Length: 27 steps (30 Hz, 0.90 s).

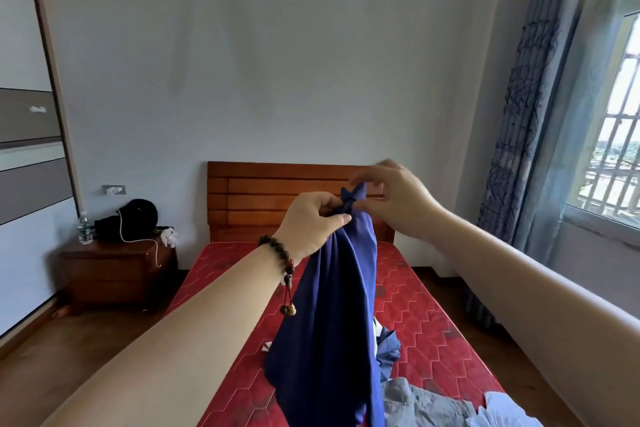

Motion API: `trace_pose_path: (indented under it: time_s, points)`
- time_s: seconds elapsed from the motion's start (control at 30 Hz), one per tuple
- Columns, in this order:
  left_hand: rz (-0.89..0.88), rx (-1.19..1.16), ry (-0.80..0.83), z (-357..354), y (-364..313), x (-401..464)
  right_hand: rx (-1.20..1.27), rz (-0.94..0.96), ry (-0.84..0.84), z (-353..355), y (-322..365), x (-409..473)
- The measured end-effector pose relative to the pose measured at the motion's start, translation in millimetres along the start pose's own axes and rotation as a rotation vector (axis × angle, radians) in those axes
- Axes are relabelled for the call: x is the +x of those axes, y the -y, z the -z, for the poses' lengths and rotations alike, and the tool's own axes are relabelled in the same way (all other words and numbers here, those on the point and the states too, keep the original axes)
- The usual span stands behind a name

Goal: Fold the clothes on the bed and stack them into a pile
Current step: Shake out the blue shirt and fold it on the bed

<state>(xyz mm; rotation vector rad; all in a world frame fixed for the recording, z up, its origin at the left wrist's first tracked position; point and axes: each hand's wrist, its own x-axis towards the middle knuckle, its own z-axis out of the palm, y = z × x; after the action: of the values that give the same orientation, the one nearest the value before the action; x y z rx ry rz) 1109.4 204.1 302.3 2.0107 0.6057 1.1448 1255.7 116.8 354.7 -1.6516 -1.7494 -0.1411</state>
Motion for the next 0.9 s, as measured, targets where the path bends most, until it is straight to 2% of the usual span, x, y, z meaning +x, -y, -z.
trace_pose_path:
  time_s: [0.03,0.1,0.2,0.3,0.4,0.53,0.7,0.9]
  points:
    - [-0.012,-0.017,0.022,2.4,-0.4,0.6,-0.083,0.084,0.027,7.1,-2.2,2.2]
    - [-0.032,-0.094,0.093,6.4,-2.9,0.2,-0.109,0.166,0.197,19.1,-6.0,7.6]
    - [-0.05,-0.115,0.18,11.7,-6.5,0.9,-0.067,0.128,0.409,26.3,-6.0,15.7]
    - [-0.064,-0.102,0.2,17.0,-6.9,0.5,-0.022,0.136,0.459,24.2,-2.2,18.8]
    - [-0.042,-0.061,0.137,21.4,-1.8,-2.7,-0.01,0.152,0.444,19.7,0.0,19.8]
    - [-0.109,0.129,-0.054,19.7,16.6,-17.1,-0.042,0.139,0.35,16.3,0.3,21.8]
    - [-0.259,0.334,-0.084,16.3,42.6,-39.8,-0.072,0.107,0.263,17.1,0.9,24.8]
    - [-0.147,0.255,-0.118,-6.0,50.3,-58.0,-0.151,0.037,0.135,18.3,2.4,34.0]
